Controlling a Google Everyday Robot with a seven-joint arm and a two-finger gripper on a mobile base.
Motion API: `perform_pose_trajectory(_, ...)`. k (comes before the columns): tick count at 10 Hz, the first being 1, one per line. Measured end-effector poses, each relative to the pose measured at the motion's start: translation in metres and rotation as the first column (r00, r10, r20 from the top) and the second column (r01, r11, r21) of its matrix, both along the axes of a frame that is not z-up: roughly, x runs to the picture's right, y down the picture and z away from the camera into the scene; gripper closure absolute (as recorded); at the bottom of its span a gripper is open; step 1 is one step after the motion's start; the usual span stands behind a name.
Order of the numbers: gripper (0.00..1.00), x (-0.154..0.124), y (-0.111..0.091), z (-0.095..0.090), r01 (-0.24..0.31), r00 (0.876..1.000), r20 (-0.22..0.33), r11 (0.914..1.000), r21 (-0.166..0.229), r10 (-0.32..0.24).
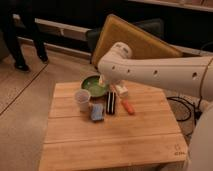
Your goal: Drag the ceramic bowl in a circle
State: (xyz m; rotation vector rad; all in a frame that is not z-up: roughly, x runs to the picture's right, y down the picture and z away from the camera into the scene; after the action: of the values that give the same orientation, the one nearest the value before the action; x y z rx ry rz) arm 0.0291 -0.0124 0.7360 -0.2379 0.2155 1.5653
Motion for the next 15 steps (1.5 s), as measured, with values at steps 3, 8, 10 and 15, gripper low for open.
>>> perform_pose_trajectory(3, 0.35, 0.007, 0.002, 0.036, 0.023, 1.0, 0.016, 0.9997, -0.011, -0.023)
perform_pose_trajectory(8, 0.35, -0.001, -0.011, 0.128, 0.015, 0.996, 0.091, 0.9999, 0.001, -0.015)
perform_pose_trajectory(10, 0.35, 0.005, -0.004, 0.157, 0.008, 0.996, 0.087, 0.9998, -0.018, -0.007)
perform_pose_trajectory(15, 0.35, 0.005, -0.003, 0.157, 0.009, 0.996, 0.086, 0.9998, -0.02, -0.007)
